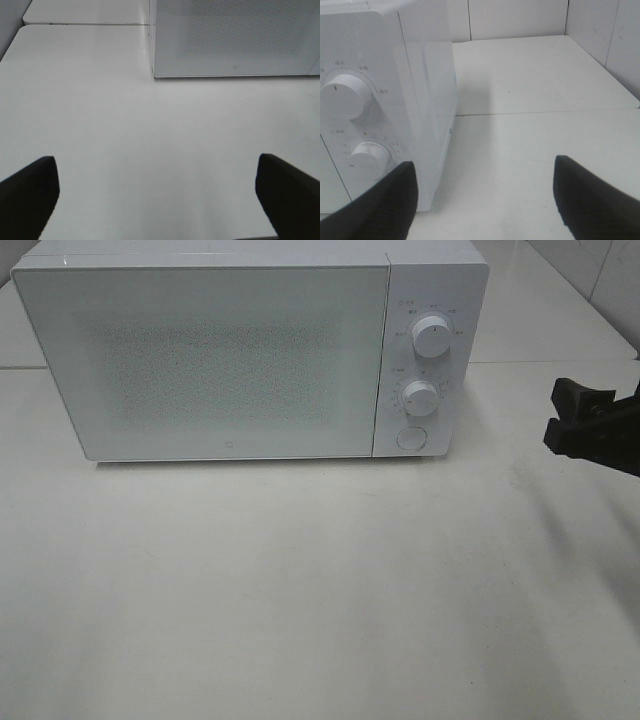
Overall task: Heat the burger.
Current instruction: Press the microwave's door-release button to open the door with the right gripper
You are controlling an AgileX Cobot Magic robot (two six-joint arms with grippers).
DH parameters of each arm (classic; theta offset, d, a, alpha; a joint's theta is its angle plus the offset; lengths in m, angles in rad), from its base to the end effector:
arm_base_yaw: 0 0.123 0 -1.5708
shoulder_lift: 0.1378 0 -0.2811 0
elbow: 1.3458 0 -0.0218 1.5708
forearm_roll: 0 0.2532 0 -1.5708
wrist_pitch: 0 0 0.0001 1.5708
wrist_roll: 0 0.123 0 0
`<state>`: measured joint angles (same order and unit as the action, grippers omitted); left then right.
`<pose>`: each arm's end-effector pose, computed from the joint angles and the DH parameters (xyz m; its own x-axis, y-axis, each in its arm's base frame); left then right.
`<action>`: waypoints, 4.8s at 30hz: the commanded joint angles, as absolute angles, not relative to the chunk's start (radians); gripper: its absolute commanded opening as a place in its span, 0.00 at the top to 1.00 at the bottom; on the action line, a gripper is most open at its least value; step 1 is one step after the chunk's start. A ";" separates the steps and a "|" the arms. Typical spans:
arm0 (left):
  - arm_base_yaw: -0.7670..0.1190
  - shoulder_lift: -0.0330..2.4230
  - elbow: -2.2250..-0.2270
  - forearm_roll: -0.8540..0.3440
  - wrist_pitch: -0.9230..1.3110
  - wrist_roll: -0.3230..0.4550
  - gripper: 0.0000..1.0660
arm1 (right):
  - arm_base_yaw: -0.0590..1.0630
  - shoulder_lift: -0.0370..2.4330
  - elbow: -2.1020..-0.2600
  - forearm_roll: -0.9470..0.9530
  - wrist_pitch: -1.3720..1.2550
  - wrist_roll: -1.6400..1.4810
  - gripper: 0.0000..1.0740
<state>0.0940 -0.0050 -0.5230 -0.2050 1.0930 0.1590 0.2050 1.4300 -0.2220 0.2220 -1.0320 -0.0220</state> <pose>0.0254 -0.0199 0.2694 -0.4448 0.0209 -0.8954 0.0967 0.9950 -0.0248 0.2486 0.0280 0.1735 -0.0986 0.0729 -0.9924 -0.0066 0.9972 0.0740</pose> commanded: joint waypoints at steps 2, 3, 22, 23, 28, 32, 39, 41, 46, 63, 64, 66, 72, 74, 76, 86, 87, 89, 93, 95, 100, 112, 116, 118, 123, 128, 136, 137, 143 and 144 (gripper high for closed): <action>0.097 -0.022 -0.522 -0.205 1.080 0.155 0.06 | 0.203 1.483 -0.223 0.224 -1.059 -0.022 0.31; 0.097 -0.022 -0.522 -0.205 1.080 0.155 0.06 | 0.203 1.483 -0.223 0.224 -1.059 -0.022 0.31; 0.097 -0.022 -0.522 -0.205 1.080 0.155 0.06 | 0.643 1.645 -0.238 0.662 -1.198 -0.086 0.31; 0.097 -0.022 -0.522 -0.205 1.080 0.155 0.06 | 0.643 1.645 -0.238 0.662 -1.198 -0.086 0.31; 0.097 -0.022 -0.522 -0.205 1.080 0.155 0.06 | 0.726 1.657 -0.285 0.695 -1.182 -0.085 0.31; 0.097 -0.022 -0.522 -0.205 1.080 0.155 0.06 | 0.741 1.657 -0.305 0.696 -1.172 -0.078 0.32; 0.097 -0.022 -0.522 -0.205 1.080 0.155 0.06 | 0.740 1.657 -0.320 0.697 -1.120 0.124 0.38; 0.097 -0.022 -0.522 -0.205 1.080 0.155 0.06 | 0.740 1.657 -0.320 0.697 -1.113 0.175 0.40; 0.097 -0.022 -0.522 -0.205 1.080 0.155 0.06 | 0.740 1.657 -0.320 0.694 -1.104 0.473 0.58; 0.097 -0.022 -0.522 -0.205 1.080 0.155 0.06 | 0.740 1.657 -0.320 0.668 -1.096 1.230 1.00; 0.097 -0.022 -0.522 -0.205 1.080 0.155 0.06 | 0.740 1.657 -0.320 0.668 -1.096 1.230 1.00; 0.097 -0.022 -0.522 -0.205 1.080 0.155 0.06 | 0.740 1.657 -0.320 0.674 -1.079 1.249 1.00; 0.097 -0.022 -0.522 -0.205 1.080 0.155 0.06 | 0.740 1.657 -0.320 0.708 -1.050 1.279 1.00; 0.097 -0.022 -0.522 -0.205 1.080 0.155 0.06 | 0.740 1.657 -0.320 0.724 -1.050 1.279 1.00; 0.097 -0.022 -0.522 -0.205 1.080 0.155 0.06 | 0.740 1.657 -0.320 0.729 -1.050 1.279 1.00; 0.097 -0.022 -0.522 -0.205 1.080 0.155 0.06 | 0.740 1.746 -0.377 0.722 -1.053 1.330 1.00; 0.097 -0.022 -0.522 -0.205 1.080 0.155 0.06 | 0.740 1.746 -0.377 0.722 -1.053 1.330 1.00; 0.097 -0.022 -0.522 -0.205 1.080 0.155 0.06 | 0.739 1.767 -0.403 0.722 -1.053 1.327 1.00; 0.097 -0.022 -0.522 -0.205 1.080 0.155 0.06 | 0.737 1.788 -0.428 0.723 -1.052 1.323 1.00; 0.097 -0.022 -0.522 -0.205 1.080 0.155 0.06 | 0.734 1.809 -0.451 0.723 -1.052 1.323 1.00; 0.097 -0.022 -0.522 -0.205 1.080 0.155 0.06 | 0.729 1.844 -0.490 0.726 -1.050 1.324 1.00; 0.097 -0.022 -0.522 -0.205 1.080 0.155 0.06 | 0.677 1.912 -0.583 0.722 -1.002 1.329 1.00; 0.097 -0.022 -0.522 -0.205 1.080 0.155 0.06 | 0.658 1.920 -0.610 0.719 -0.972 1.327 1.00; 0.097 -0.022 -0.522 -0.205 1.080 0.155 0.06 | 0.653 1.938 -0.637 0.716 -0.968 1.326 1.00; 0.097 -0.022 -0.522 -0.205 1.080 0.155 0.06 | 0.642 1.976 -0.685 0.715 -0.928 1.327 1.00; 0.097 -0.022 -0.522 -0.205 1.080 0.155 0.06 | 0.635 2.000 -0.716 0.715 -0.920 1.324 1.00; 0.097 -0.022 -0.522 -0.205 1.080 0.155 0.06 | 0.590 2.051 -0.773 0.723 -0.890 1.305 1.00; 0.097 -0.022 -0.522 -0.205 1.080 0.155 0.06 | 0.590 2.051 -0.773 0.723 -0.890 1.305 1.00; 0.097 -0.022 -0.522 -0.205 1.080 0.155 0.06 | 0.572 2.069 -0.789 0.731 -0.885 1.303 1.00; 0.097 -0.022 -0.522 -0.205 1.080 0.155 0.06 | 0.572 2.075 -0.800 0.737 -0.879 1.298 1.00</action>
<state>0.0940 -0.0050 -0.5230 -0.2050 1.0930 0.1590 0.5790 2.0720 -0.7820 0.7340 -0.8900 1.3160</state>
